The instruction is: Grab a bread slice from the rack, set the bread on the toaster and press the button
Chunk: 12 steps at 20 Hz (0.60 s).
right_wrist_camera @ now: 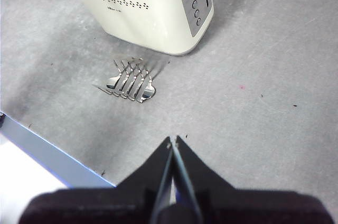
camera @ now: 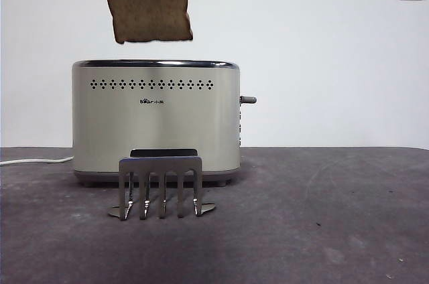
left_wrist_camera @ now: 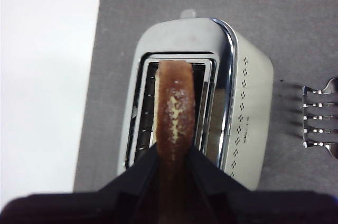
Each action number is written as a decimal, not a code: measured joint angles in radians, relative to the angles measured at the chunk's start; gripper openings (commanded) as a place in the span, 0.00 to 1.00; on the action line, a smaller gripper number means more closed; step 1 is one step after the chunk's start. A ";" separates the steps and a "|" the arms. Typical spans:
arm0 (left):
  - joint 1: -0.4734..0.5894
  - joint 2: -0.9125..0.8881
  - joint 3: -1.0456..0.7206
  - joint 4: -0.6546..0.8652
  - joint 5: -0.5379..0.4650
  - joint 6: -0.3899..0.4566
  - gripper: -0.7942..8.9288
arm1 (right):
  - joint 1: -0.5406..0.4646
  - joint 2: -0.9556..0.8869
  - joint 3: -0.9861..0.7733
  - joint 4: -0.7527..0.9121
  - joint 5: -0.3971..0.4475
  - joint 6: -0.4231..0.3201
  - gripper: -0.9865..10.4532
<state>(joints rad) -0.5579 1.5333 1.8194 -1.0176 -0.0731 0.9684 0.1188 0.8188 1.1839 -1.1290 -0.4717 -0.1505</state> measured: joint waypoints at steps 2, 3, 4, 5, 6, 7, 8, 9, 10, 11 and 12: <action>0.006 0.031 0.000 -0.002 0.032 0.000 0.07 | 0.000 0.003 0.000 0.000 0.000 0.000 0.08; 0.007 0.044 0.000 -0.002 0.041 0.000 0.07 | 0.000 0.005 0.000 0.000 0.000 0.000 0.08; 0.007 0.053 0.000 -0.004 0.042 0.000 0.07 | 0.000 0.008 0.000 0.000 0.000 0.000 0.08; 0.007 0.058 0.000 -0.007 0.043 0.000 0.07 | 0.000 0.010 0.000 0.000 0.000 0.000 0.08; 0.007 0.060 0.000 -0.006 0.043 0.000 0.07 | 0.000 0.011 0.000 0.000 0.000 0.000 0.08; 0.008 0.063 0.000 -0.006 0.043 0.000 0.07 | 0.000 0.013 0.000 0.000 0.000 0.000 0.08; 0.013 0.066 0.000 -0.006 0.044 0.000 0.07 | 0.000 0.015 0.000 0.000 0.000 0.000 0.08; 0.018 0.071 0.000 -0.007 0.048 0.000 0.07 | 0.000 0.017 0.000 0.000 0.000 0.000 0.08; 0.024 0.078 0.000 -0.008 0.051 0.000 0.07 | 0.000 0.018 0.000 0.000 0.000 0.000 0.08; 0.033 0.085 0.000 -0.012 0.052 0.000 0.07 | 0.000 0.018 0.000 0.000 0.000 0.000 0.08; 0.042 0.089 0.000 -0.018 0.053 0.000 0.07 | 0.000 0.018 0.000 0.000 0.000 0.000 0.08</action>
<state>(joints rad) -0.5156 1.6222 1.8194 -1.0359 -0.0200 0.9688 0.1184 0.8368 1.1839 -1.1290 -0.4717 -0.1505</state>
